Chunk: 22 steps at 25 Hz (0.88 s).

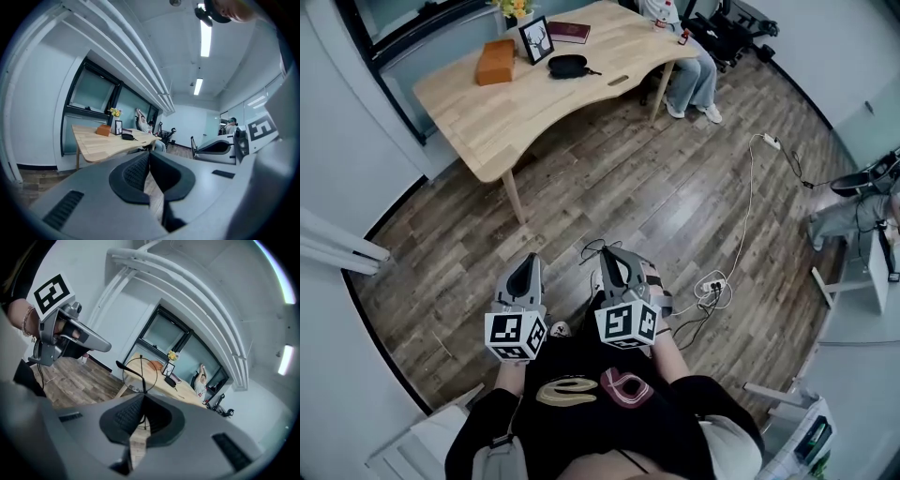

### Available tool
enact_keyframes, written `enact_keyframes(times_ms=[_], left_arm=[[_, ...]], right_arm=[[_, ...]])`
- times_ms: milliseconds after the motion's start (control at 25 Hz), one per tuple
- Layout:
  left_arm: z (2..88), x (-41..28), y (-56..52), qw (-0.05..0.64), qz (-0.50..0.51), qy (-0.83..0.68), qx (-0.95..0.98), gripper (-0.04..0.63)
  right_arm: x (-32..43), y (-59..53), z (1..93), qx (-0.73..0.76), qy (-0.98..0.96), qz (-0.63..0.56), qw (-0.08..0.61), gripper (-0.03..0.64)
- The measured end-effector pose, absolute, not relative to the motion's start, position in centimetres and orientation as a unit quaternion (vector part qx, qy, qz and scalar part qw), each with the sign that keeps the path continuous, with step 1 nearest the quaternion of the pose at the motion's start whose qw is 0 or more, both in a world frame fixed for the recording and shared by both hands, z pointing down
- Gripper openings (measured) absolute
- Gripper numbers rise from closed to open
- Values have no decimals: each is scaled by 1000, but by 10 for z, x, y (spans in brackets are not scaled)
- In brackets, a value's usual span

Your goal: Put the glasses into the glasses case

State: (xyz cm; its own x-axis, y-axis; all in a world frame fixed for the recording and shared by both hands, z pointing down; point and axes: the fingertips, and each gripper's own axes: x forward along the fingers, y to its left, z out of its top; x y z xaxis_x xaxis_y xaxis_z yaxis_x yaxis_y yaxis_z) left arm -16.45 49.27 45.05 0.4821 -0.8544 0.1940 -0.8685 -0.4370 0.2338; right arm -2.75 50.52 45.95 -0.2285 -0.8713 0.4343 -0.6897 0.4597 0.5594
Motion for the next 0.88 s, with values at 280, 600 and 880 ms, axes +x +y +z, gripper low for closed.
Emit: enact_keyframes(times_ms=[280, 600, 880], left_arm=[[449, -142, 430, 156, 24, -537, 828, 18], [448, -86, 359, 154, 32, -553, 818, 18], [449, -40, 316, 153, 29, -566, 810, 18]], right_arm=[[-4, 430, 458, 477, -791, -133, 360, 12], [45, 360, 460, 458, -804, -132, 355, 11], [86, 312, 462, 435, -818, -140, 350, 11]])
